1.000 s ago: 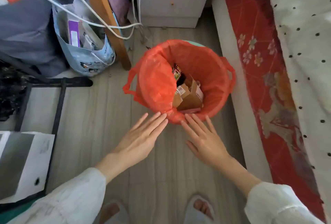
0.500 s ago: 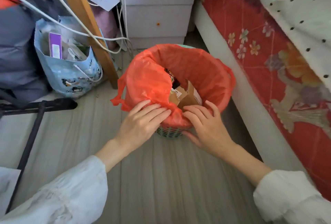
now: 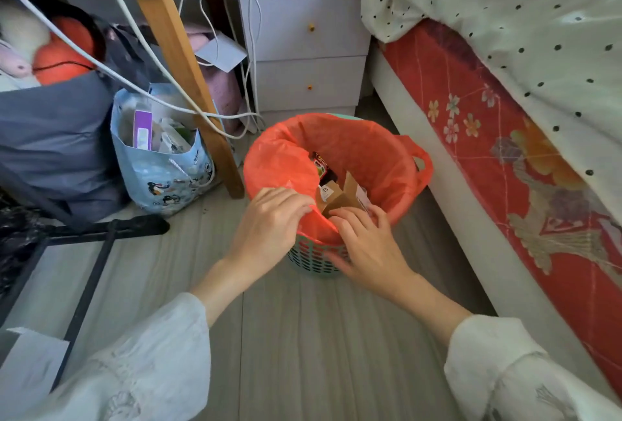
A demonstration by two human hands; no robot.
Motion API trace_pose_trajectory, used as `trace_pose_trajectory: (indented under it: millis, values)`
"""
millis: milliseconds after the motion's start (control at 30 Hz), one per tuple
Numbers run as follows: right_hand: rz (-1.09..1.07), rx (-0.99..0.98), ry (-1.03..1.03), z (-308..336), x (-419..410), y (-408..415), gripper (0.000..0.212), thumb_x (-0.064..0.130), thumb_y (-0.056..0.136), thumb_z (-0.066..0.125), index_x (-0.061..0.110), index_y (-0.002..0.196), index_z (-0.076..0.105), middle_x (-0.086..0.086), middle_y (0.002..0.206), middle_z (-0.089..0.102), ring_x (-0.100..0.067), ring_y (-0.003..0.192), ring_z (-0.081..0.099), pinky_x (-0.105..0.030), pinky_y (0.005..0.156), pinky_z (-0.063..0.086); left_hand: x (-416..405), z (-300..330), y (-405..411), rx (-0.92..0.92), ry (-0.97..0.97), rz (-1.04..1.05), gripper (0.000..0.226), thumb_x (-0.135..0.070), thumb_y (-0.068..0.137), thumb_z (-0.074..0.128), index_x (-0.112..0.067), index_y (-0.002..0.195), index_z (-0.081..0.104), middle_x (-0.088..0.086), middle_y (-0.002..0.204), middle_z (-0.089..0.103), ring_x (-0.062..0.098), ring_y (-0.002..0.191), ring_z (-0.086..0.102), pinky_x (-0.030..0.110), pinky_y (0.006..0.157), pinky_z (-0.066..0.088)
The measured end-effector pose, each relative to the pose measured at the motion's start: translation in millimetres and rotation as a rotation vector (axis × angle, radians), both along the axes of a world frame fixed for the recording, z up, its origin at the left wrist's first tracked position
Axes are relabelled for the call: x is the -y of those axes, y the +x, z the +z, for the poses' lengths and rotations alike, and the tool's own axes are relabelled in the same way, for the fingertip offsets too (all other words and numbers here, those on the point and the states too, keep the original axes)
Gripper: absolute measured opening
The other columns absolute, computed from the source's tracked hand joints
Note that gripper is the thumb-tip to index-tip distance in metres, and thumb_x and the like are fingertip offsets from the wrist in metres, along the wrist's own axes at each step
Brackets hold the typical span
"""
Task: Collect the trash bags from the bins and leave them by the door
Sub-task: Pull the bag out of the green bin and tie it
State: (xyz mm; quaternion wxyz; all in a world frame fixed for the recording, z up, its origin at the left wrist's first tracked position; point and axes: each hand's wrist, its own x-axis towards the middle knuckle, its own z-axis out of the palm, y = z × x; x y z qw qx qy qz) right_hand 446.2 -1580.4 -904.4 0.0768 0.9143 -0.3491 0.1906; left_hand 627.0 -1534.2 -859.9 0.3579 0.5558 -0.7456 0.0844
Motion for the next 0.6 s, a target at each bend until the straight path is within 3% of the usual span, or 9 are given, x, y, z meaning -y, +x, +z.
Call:
trace_pose_trajectory:
  millis: [67,167,267,367,500,600]
  values:
    - [0.008,0.039,-0.039,2,2,5,0.034,0.039,0.075,0.052,0.018,0.101,0.056,0.004,0.105,0.066,-0.017,0.103,0.062,-0.041,0.097,0.029,-1,1,3,0.003,-0.022,0.027,0.014,-0.016,0.088,0.053,-0.011,0.088,0.066,0.001,0.082,0.069,0.016,0.083,0.056,0.027,0.078,0.037]
    - [0.05,0.1,-0.117,1,3,-1,0.024,0.037,0.078,0.056,0.018,0.089,0.065,0.006,0.095,0.069,-0.016,0.094,0.065,-0.04,0.094,0.035,-12,-4,11,0.073,-0.074,0.058,0.022,-0.026,0.086,0.057,-0.013,0.103,0.058,0.004,0.101,0.063,0.016,0.098,0.051,0.03,0.086,0.038]
    - [0.084,0.208,-0.16,2,4,-9,0.018,0.032,0.084,0.058,0.021,0.087,0.072,0.006,0.089,0.07,-0.015,0.09,0.065,-0.038,0.091,0.039,-23,-20,15,0.299,-0.05,0.019,0.04,-0.04,0.077,0.064,-0.017,0.106,0.051,0.002,0.113,0.051,0.021,0.109,0.047,0.036,0.094,0.037]
    - [0.086,0.264,-0.123,10,8,-12,0.019,0.028,0.086,0.056,0.021,0.086,0.074,0.006,0.089,0.069,-0.014,0.09,0.061,-0.035,0.093,0.036,-22,-38,14,0.466,0.055,0.055,0.042,-0.034,0.07,0.07,-0.019,0.106,0.053,0.009,0.121,0.058,0.025,0.119,0.041,0.042,0.101,0.033]
    - [0.034,0.283,-0.011,19,6,-14,0.025,0.037,0.087,0.053,0.02,0.092,0.07,0.006,0.093,0.068,-0.015,0.092,0.061,-0.032,0.095,0.032,-14,-32,11,0.316,-0.027,0.041,0.009,-0.018,0.078,0.064,-0.014,0.086,0.065,0.011,0.109,0.066,0.024,0.113,0.046,0.039,0.095,0.037]
    - [-0.012,0.191,0.036,18,-3,-10,0.049,0.058,0.078,0.052,0.021,0.11,0.057,0.005,0.107,0.065,-0.015,0.102,0.059,-0.038,0.097,0.033,-15,-19,11,0.256,-0.094,-0.01,0.006,-0.017,0.079,0.064,-0.012,0.075,0.065,0.007,0.106,0.061,0.023,0.107,0.048,0.037,0.094,0.038]
